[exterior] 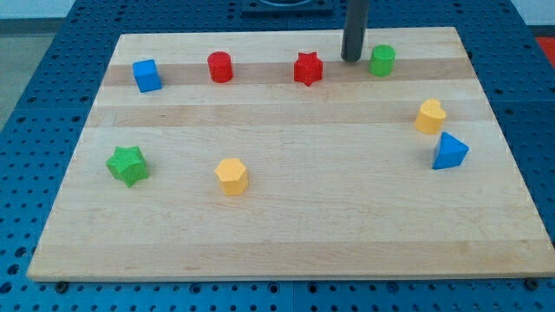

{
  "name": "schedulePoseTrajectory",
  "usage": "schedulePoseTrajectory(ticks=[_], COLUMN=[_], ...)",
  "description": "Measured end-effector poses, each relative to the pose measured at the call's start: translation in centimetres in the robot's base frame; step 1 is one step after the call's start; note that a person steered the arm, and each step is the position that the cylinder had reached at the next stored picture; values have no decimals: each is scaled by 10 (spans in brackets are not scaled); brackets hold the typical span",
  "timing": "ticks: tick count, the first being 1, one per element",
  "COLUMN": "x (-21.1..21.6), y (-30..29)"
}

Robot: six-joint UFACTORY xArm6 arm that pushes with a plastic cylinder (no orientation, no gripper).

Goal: Point your arm to top center

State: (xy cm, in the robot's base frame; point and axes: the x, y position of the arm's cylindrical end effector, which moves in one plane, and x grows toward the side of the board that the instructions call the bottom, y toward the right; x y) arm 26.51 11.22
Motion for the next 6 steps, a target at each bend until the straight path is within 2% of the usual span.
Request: schedulePoseTrajectory(ticks=[2, 3, 4, 6], x=[19, 19, 18, -44], y=[79, 80, 73, -41])
